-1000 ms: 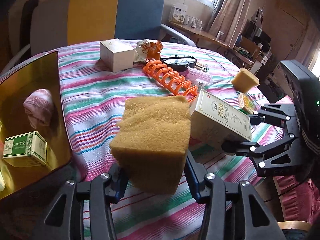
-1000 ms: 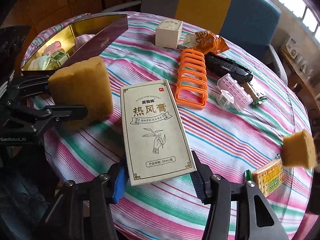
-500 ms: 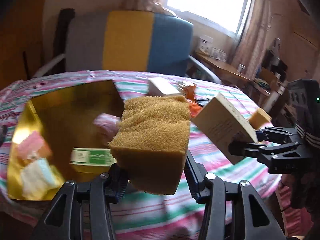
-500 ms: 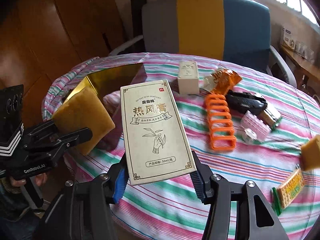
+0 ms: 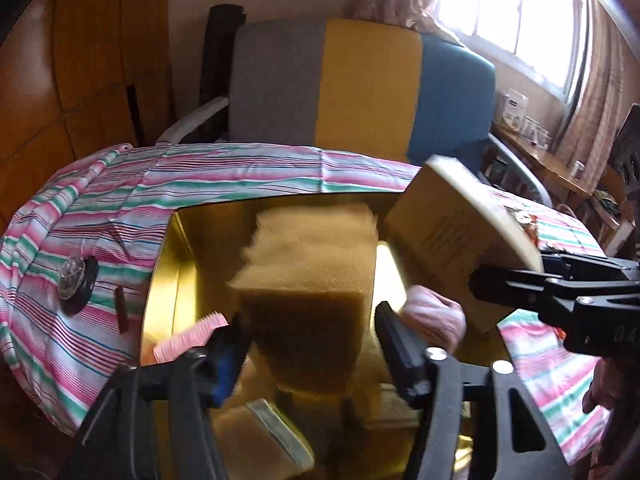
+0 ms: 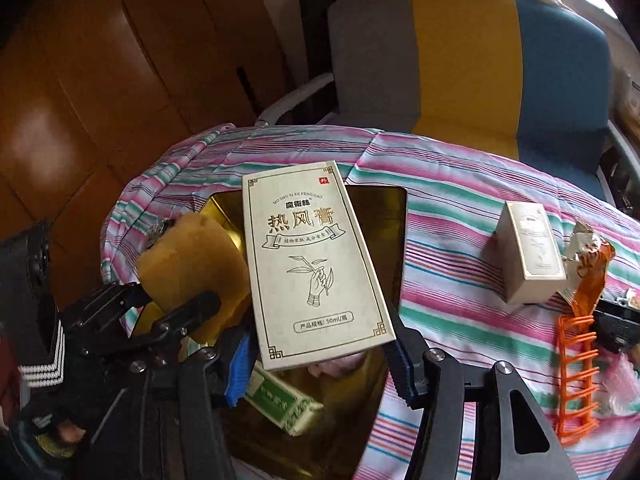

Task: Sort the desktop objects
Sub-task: 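Release the sponge into the gold tray with the left gripper while the right drops the white box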

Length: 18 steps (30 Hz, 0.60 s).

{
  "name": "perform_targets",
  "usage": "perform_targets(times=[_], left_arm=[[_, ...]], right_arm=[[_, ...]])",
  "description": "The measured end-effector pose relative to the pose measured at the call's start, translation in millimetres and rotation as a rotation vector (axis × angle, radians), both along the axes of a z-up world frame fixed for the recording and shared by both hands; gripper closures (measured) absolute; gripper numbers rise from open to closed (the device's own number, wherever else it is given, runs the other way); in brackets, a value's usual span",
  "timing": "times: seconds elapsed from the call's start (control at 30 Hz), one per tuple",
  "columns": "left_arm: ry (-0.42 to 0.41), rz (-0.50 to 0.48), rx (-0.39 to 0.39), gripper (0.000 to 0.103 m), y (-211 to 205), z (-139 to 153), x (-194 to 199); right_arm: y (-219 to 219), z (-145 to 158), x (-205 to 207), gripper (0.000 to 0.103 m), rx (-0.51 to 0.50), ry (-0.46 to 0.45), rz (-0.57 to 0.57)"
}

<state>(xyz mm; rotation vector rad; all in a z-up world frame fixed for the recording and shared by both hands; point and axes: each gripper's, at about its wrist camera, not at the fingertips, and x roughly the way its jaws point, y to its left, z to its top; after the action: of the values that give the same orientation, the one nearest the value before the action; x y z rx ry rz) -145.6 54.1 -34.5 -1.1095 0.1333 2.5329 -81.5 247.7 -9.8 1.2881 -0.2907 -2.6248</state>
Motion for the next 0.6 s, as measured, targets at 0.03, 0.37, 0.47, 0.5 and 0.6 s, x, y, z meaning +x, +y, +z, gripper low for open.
perform_targets(times=[0.03,0.37,0.47,0.5,0.6], left_arm=[[0.004,0.004,-0.009,0.031,0,-1,-1],[0.072,0.022,-0.049,0.029,-2,9,30],[0.091,0.000,-0.037,0.029,3,17,46],[0.096,-0.009,-0.033,0.029,6,20,53],[0.099,-0.051,-0.012,0.029,17,27,73]], right_arm=[[-2,-2,-5,0.039,-0.002,-0.005,-0.002],[-12,-18,-24,0.038,-0.035,-0.037,-0.034],[-1,-18,-5,0.036,-0.062,-0.029,-0.061],[4,-19,2,0.036,-0.073,-0.027,-0.074],[26,-24,29,0.035,-0.113,-0.029,-0.133]])
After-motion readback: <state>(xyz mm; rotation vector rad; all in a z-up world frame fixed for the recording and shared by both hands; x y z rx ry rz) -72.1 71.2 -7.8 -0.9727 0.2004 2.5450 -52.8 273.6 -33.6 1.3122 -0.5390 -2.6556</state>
